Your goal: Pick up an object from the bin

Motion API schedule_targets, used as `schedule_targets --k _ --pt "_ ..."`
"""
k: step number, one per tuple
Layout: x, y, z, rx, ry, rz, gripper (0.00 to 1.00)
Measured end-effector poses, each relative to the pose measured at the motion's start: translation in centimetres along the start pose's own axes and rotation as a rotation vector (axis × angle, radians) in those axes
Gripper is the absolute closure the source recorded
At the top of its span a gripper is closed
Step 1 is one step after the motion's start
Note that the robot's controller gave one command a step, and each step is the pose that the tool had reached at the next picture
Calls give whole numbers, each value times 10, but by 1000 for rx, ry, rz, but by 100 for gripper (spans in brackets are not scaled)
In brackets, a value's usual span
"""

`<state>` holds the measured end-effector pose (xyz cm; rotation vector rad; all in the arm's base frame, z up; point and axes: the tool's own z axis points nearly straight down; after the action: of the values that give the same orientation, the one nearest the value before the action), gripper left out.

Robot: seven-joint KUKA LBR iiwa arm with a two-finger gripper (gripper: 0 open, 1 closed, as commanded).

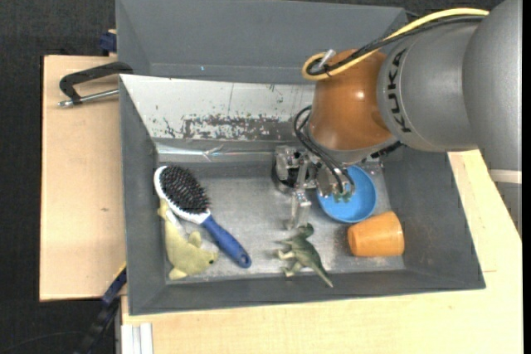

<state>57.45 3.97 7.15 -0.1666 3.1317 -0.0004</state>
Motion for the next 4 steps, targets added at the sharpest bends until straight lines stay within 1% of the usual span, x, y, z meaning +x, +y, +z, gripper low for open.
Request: schedule_targets --k 1,2,3,4 --pt "-5 1 -5 -2 -14 1 100" --pt "4 4 -5 -1 -15 7 100" --pt "39 31 -9 -2 3 -263 100" --pt "12 15 -5 -6 -2 -190 100"
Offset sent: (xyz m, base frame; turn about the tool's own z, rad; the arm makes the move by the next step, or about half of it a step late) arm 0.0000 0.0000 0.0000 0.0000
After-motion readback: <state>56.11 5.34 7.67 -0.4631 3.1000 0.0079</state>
